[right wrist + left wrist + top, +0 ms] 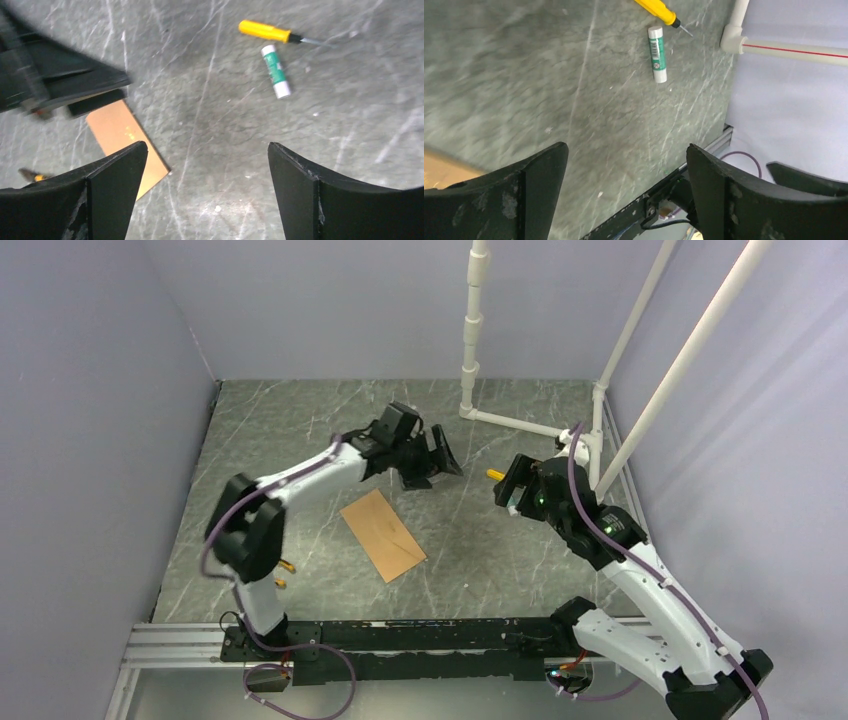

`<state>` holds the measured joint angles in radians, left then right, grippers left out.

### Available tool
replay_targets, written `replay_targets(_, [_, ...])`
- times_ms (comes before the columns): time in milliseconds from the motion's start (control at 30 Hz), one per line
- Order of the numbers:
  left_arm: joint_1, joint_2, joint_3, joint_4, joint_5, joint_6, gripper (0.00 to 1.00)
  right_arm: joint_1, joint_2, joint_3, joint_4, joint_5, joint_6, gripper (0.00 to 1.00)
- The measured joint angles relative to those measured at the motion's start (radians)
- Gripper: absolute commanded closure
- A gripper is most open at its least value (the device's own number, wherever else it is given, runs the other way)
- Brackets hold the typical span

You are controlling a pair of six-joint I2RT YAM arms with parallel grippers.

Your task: Place the letter into the envelope and seal it

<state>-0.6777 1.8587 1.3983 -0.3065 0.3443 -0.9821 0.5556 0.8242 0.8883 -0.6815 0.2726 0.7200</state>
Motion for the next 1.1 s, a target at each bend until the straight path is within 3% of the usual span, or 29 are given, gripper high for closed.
replay_targets(367, [0.000,-0.605,0.009,-0.583,-0.545,0.184,0.07,-0.001,0.145,0.329,-0.328,0.181,-0.066,0.00])
replay_targets(733, [0.000,-1.088,0.220,-0.958,-0.857,0.341,0.07,-0.001,0.111,0.502,-0.498,0.227,-0.082,0.00])
replay_targets(900, [0.000,-1.189,0.297,-1.029,-0.939,0.391,0.07,-0.001,0.045,0.570,-0.499,0.238,-0.097,0.00])
replay_targets(1100, [0.000,-1.207,0.285,-1.050,-0.952,0.422,0.07,-0.001,-0.031,0.614,-0.495,0.220,-0.120,0.00])
